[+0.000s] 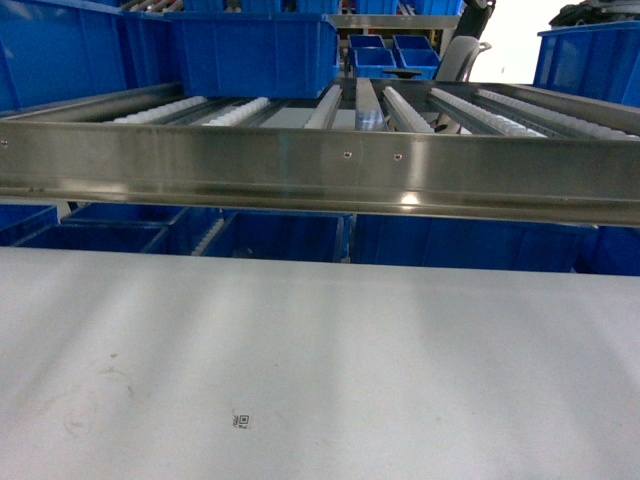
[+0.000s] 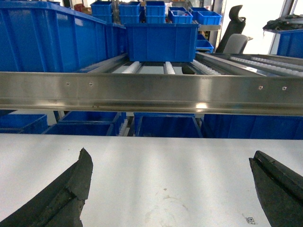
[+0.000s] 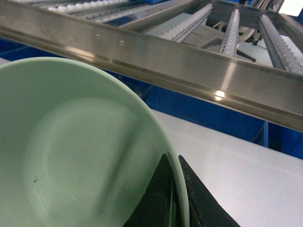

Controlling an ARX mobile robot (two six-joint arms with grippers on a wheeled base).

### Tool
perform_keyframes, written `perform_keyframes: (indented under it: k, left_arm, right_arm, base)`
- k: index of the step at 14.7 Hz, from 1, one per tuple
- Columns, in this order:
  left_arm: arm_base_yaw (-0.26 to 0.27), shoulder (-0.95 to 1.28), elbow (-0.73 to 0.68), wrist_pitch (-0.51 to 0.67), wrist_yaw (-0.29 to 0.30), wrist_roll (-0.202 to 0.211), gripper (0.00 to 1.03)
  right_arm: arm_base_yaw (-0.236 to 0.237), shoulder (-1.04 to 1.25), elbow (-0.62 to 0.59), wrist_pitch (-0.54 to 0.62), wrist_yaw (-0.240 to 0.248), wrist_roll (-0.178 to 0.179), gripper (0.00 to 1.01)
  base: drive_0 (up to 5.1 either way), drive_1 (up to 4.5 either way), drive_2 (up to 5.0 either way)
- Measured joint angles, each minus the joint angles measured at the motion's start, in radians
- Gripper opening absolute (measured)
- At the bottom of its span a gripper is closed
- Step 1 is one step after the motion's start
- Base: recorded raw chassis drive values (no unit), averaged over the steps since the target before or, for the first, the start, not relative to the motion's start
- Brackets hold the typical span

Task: Place green bowl on second shelf with right arm

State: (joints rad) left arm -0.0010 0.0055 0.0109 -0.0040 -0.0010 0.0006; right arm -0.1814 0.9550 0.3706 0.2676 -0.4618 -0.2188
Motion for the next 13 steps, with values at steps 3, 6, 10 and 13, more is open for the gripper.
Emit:
perform_keyframes:
  k: [3, 6, 10, 13]
  left_arm:
    - [0.000, 0.000, 0.000, 0.000, 0.000, 0.000, 0.98]
    - [0.000, 0.000, 0.000, 0.000, 0.000, 0.000, 0.98]
    - [0.000, 0.000, 0.000, 0.000, 0.000, 0.000, 0.98]
    - [0.000, 0.000, 0.000, 0.000, 0.000, 0.000, 0.98]
  right_arm:
    - [-0.018, -0.214, -0.034, -0.134, -0.023, 0.075, 0.02]
    - [0.060, -0.389, -0.089, -0.242, 0.018, 0.124, 0.02]
    - [0.143, -0.566, -0.143, -0.326, 0.146, 0.178, 0.02]
    - [0.143, -0.617, -0.164, -0.343, 0.178, 0.197, 0.02]
  base:
    - [0.0, 0.00, 0.0]
    - [0.0, 0.00, 0.0]
    - [0.0, 0.00, 0.0]
    - [0.0, 0.00, 0.0]
